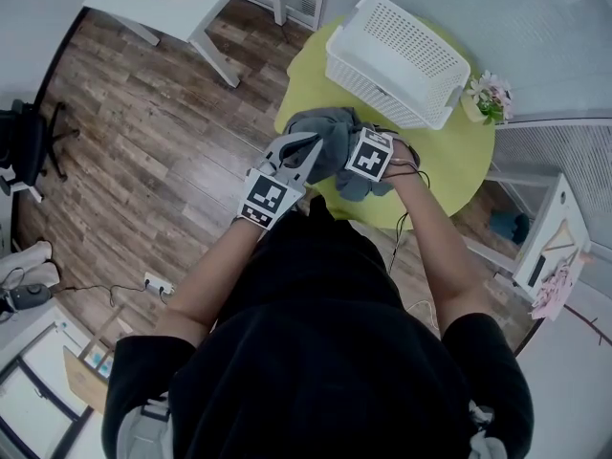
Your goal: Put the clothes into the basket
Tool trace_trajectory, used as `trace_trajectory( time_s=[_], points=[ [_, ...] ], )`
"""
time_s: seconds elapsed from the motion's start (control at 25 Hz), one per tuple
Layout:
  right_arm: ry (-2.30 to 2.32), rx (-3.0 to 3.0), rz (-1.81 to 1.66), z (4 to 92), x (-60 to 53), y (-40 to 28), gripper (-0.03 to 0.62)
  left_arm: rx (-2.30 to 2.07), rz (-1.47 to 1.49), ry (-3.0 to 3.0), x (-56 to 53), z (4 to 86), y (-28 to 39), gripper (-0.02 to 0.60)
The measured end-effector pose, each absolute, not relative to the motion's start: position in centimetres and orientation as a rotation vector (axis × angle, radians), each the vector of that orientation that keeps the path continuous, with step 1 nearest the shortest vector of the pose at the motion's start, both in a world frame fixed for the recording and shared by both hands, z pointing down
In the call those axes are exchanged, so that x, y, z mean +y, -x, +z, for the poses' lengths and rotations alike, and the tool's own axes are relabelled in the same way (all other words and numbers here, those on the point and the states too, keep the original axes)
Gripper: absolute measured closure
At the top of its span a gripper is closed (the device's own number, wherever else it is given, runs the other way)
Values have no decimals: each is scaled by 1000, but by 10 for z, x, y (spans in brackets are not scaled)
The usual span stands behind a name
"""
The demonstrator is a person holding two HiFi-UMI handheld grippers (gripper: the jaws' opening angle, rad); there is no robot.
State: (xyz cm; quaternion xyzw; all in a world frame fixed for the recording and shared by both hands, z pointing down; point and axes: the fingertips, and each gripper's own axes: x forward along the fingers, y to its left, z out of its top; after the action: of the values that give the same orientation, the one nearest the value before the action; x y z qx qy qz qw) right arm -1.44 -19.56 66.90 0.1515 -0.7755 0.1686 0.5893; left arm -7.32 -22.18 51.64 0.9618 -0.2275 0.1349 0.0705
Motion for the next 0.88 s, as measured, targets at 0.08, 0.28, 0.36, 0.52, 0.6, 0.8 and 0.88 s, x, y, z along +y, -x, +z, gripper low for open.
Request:
trace_trajectory(
  time_s=[0.08,0.28,0.36,0.52,0.6,0.8,0.88],
  points=[
    [-368,-1809,392,660,-197,12,235,-668,398,-2915,-223,509,68,572],
    [-411,-1802,390,640,-200,5,235,-637,370,-2958,-226,493,55,572],
    [-425,-1799,391,631,-199,1,235,-631,357,-2969,-227,485,51,572],
    [-463,-1797,389,612,-203,-10,235,-619,337,-2992,-232,471,40,572],
    [-487,-1791,383,602,-208,-17,235,-612,325,-3008,-236,463,34,572],
    [-542,-1789,372,574,-220,-29,234,-596,290,-3027,-243,444,23,572],
    [-564,-1794,360,562,-227,-35,234,-590,275,-3034,-247,437,18,572]
  ],
)
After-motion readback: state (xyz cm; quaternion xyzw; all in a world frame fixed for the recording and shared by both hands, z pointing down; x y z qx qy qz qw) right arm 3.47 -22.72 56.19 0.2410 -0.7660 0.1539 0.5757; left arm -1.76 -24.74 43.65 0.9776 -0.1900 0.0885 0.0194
